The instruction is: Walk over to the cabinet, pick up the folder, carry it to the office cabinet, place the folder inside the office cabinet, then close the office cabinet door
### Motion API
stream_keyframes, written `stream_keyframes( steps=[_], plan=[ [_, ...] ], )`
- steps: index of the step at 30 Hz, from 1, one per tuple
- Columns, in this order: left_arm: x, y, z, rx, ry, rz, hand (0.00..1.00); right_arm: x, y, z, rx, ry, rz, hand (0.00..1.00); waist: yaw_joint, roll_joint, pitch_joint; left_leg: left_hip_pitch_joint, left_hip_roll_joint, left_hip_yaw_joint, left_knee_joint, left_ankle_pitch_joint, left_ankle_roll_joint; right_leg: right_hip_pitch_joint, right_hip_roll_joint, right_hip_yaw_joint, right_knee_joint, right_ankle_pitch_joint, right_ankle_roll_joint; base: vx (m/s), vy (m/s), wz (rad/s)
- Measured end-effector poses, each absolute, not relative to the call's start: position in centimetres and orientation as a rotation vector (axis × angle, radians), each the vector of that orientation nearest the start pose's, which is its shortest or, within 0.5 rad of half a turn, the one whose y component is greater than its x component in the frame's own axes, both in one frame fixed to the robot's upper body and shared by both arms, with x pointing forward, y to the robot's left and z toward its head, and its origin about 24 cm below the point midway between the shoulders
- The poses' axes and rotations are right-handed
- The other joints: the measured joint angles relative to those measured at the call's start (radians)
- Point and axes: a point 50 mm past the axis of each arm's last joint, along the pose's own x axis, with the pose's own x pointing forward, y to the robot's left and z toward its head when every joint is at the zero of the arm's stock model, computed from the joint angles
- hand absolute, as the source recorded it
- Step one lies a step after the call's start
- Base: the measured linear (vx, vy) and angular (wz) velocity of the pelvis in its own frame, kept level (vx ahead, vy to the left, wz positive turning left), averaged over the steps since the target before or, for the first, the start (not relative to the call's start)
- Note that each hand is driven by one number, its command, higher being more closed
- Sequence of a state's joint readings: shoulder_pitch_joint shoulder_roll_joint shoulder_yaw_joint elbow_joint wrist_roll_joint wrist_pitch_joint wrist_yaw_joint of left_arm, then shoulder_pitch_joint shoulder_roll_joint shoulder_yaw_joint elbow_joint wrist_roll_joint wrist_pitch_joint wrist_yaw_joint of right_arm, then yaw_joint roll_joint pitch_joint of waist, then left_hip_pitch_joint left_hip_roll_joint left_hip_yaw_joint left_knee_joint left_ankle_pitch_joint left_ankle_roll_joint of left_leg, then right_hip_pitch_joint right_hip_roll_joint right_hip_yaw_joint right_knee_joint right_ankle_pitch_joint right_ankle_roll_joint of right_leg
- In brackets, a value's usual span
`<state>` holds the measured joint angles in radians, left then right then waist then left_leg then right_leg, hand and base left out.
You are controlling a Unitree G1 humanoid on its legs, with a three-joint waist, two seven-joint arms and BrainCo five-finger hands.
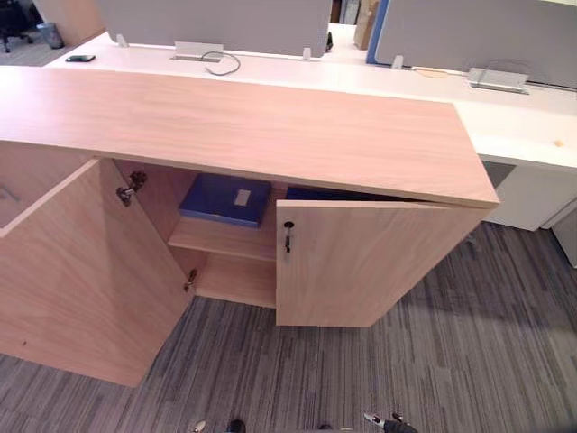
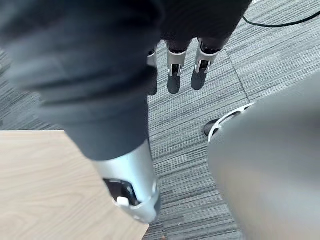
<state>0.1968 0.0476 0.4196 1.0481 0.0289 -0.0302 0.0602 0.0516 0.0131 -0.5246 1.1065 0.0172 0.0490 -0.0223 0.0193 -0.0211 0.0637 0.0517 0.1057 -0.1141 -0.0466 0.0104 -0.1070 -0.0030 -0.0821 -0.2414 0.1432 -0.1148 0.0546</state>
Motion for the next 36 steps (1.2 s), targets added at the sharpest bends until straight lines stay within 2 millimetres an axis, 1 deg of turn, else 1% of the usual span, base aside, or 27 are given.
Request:
stream_keyframes(
  steps=[3,5,6,7,8,9,10,11,12,13,14,15,16,17,18,19,20,21,23,25,29,31,33,34,35,36],
  plan=[
    [3.6,22.7,-16.5,-0.101,1.183,0.519,0.0,7.4,-19.7,-16.9,0.316,1.177,-0.505,0.0,0.002,-0.009,0.005,-0.01,-0.014,-0.021,0.016,0.0,0.0,0.03,-0.015,-0.039,-0.005,0.0,0.0,0.06,0.031,0.42],
    [4.7,23.0,-16.1,-0.102,1.13,0.525,0.0,7.7,-19.4,-16.9,0.319,1.171,-0.495,0.0,0.002,-0.023,0.021,-0.072,-0.034,-0.042,0.1,-0.011,-0.011,0.038,-0.04,-0.091,0.007,0.0,0.0,0.0,0.036,0.83],
    [5.3,23.1,-15.9,-0.1,1.104,0.526,0.0,7.9,-19.3,-16.9,0.321,1.169,-0.493,0.0,0.002,-0.027,0.03,-0.105,-0.045,-0.033,0.151,-0.015,-0.01,0.043,-0.051,-0.118,0.016,0.0,0.0,-0.08,0.074,1.09],
    [5.6,23.1,-15.8,-0.108,1.092,0.53,0.0,8.1,-19.2,-16.9,0.325,1.165,-0.495,0.0,0.001,-0.025,0.04,-0.146,-0.048,0.037,0.217,-0.028,0.011,0.057,-0.06,-0.152,0.026,0.0,0.0,-0.09,0.076,0.89],
    [5.6,22.9,-15.8,-0.121,1.09,0.533,0.0,8.2,-19.3,-16.9,0.326,1.162,-0.498,0.0,0.0,-0.016,0.046,-0.165,-0.036,0.117,0.257,-0.054,0.053,0.062,-0.059,-0.172,0.034,-0.001,-0.001,-0.13,0.114,0.87],
    [5.7,22.6,-15.9,-0.144,1.086,0.544,0.0,8.5,-19.4,-16.7,0.322,1.151,-0.502,0.0,0.006,0.0,0.052,-0.199,0.005,0.284,0.341,-0.106,0.11,0.062,-0.057,-0.204,0.062,-0.014,-0.006,-0.09,0.089,0.54],
    [5.8,22.6,-15.8,-0.144,1.081,0.545,0.0,8.8,-19.7,-16.7,0.319,1.142,-0.509,0.0,0.01,0.003,0.057,-0.212,0.01,0.33,0.366,-0.11,0.117,0.06,-0.063,-0.213,0.077,-0.029,-0.001,-0.12,0.116,0.54],
    [6.0,22.7,-15.8,-0.139,1.075,0.542,0.0,9.0,-19.8,-16.6,0.335,1.131,-0.528,0.0,0.016,0.004,0.064,-0.218,0.004,0.374,0.373,-0.132,0.142,0.059,-0.087,-0.234,0.09,-0.059,0.012,-0.12,0.103,0.55],
    [5.9,22.6,-15.9,-0.134,1.087,0.535,0.0,9.0,-20.0,-16.6,0.336,1.133,-0.543,0.0,0.009,0.008,0.065,-0.209,0.003,0.45,0.35,-0.157,0.162,0.061,-0.104,-0.26,0.082,-0.064,0.01,-0.11,0.108,0.65],
    [5.8,22.7,-15.9,-0.128,1.095,0.532,0.0,8.7,-20.0,-16.6,0.336,1.139,-0.545,0.0,0.001,-0.003,0.063,-0.193,-0.005,0.485,0.319,-0.152,0.161,0.063,-0.121,-0.278,0.062,-0.064,0.013,-0.1,0.148,0.92],
    [5.5,22.6,-16.0,-0.119,1.11,0.523,0.0,8.0,-19.9,-16.8,0.345,1.161,-0.553,0.0,-0.012,-0.004,0.065,-0.183,0.006,0.567,0.308,-0.15,0.165,0.072,-0.145,-0.324,0.033,-0.052,0.01,-0.06,0.155,0.94],
    [5.4,22.5,-16.1,-0.118,1.123,0.521,0.0,7.8,-20.4,-16.8,0.353,1.153,-0.582,0.0,-0.022,0.01,0.067,-0.187,0.021,0.618,0.307,-0.145,0.158,0.075,-0.154,-0.358,0.036,-0.047,0.015,-0.05,0.207,1.1],
    [5.1,22.3,-16.3,-0.124,1.143,0.518,0.0,7.7,-21.0,-16.7,0.35,1.148,-0.601,0.0,-0.032,0.023,0.066,-0.184,0.014,0.614,0.271,-0.087,0.148,0.085,-0.158,-0.384,0.042,-0.047,0.024,-0.01,0.145,0.96],
    [5.0,22.3,-16.3,-0.121,1.149,0.517,0.0,7.3,-21.2,-16.7,0.342,1.156,-0.605,0.0,-0.035,0.024,0.06,-0.162,-0.027,0.586,0.198,-0.031,0.156,0.095,-0.167,-0.395,0.039,-0.05,0.028,0.01,0.168,1.08],
    [5.0,22.3,-16.3,-0.108,1.153,0.502,0.0,6.6,-21.2,-16.9,0.342,1.173,-0.613,0.0,-0.038,0.015,0.053,-0.134,-0.08,0.551,0.089,0.022,0.159,0.098,-0.172,-0.397,0.023,-0.049,0.026,0.04,0.147,1.01],
    [5.2,22.2,-16.3,-0.093,1.152,0.483,0.0,6.5,-21.3,-16.9,0.341,1.174,-0.617,0.0,-0.038,0.022,0.053,-0.113,-0.109,0.531,0.019,0.058,0.163,0.1,-0.175,-0.402,0.018,-0.046,0.021,0.08,0.19,1.01],
    [5.4,22.2,-16.3,-0.086,1.152,0.474,0.0,6.5,-21.5,-16.8,0.352,1.167,-0.634,0.0,-0.039,0.022,0.06,-0.093,-0.135,0.498,-0.045,0.098,0.166,0.111,-0.182,-0.421,0.021,-0.042,0.019,0.11,0.163,0.81],
    [5.5,22.5,-16.3,-0.08,1.147,0.472,0.0,6.6,-21.3,-16.8,0.365,1.167,-0.64,0.0,-0.037,0.012,0.07,-0.088,-0.146,0.488,-0.045,0.097,0.17,0.127,-0.19,-0.431,0.021,-0.037,0.028,0.1,0.121,0.6],
    [5.5,22.8,-16.2,-0.057,1.152,0.462,0.0,6.8,-20.9,-16.9,0.373,1.176,-0.628,0.0,-0.029,-0.003,0.075,-0.067,-0.163,0.479,-0.045,0.091,0.182,0.153,-0.201,-0.432,0.024,-0.029,0.018,0.1,0.072,0.26],
    [5.4,22.8,-16.2,-0.041,1.161,0.445,0.0,7.4,-20.6,-16.9,0.371,1.169,-0.609,0.0,-0.029,-0.003,0.076,-0.056,-0.169,0.475,-0.046,0.084,0.183,0.163,-0.205,-0.423,0.023,-0.018,0.006,0.09,0.05,0.07],
    [5.3,22.8,-16.3,-0.008,1.174,0.417,0.0,9.0,-19.7,-16.7,0.365,1.153,-0.555,0.0,-0.028,-0.002,0.08,-0.045,-0.167,0.477,-0.046,0.074,0.174,0.165,-0.206,-0.41,0.033,0.0,0.014,0.02,0.011,-0.02],
    [5.2,22.7,-16.3,-0.003,1.177,0.411,0.0,9.3,-19.7,-16.7,0.358,1.149,-0.544,0.0,-0.027,0.002,0.093,-0.032,-0.163,0.468,-0.047,0.07,0.171,0.168,-0.21,-0.411,0.064,0.0,0.014,-0.01,-0.008,0.07],
    [5.1,22.7,-16.4,0.002,1.183,0.406,0.0,9.2,-20.2,-16.6,0.348,1.145,-0.552,0.0,-0.037,0.013,0.097,-0.024,-0.159,0.436,-0.047,0.059,0.169,0.157,-0.232,-0.409,0.162,0.0,0.014,-0.02,-0.004,0.38],
    [5.0,22.6,-16.4,0.011,1.186,0.397,0.0,9.0,-20.7,-16.5,0.336,1.139,-0.562,0.0,-0.04,0.016,0.101,-0.011,-0.159,0.402,-0.047,0.055,0.172,0.13,-0.259,-0.376,0.278,0.002,0.011,-0.03,0.024,0.65],
    [5.0,22.5,-16.4,0.015,1.186,0.387,0.0,8.9,-21.1,-16.4,0.325,1.123,-0.57,0.0,-0.043,0.025,0.107,-0.002,-0.156,0.372,-0.046,0.052,0.175,0.086,-0.272,-0.313,0.375,-0.003,-0.008,-0.05,0.024,0.93],
    [5.2,22.4,-16.4,0.028,1.184,0.371,0.0,9.1,-21.4,-16.2,0.303,1.107,-0.56,0.0,-0.05,0.024,0.108,0.001,-0.15,0.33,-0.046,0.05,0.179,0.041,-0.253,-0.203,0.445,-0.05,-0.016,-0.04,0.001,0.87]
  ],
)
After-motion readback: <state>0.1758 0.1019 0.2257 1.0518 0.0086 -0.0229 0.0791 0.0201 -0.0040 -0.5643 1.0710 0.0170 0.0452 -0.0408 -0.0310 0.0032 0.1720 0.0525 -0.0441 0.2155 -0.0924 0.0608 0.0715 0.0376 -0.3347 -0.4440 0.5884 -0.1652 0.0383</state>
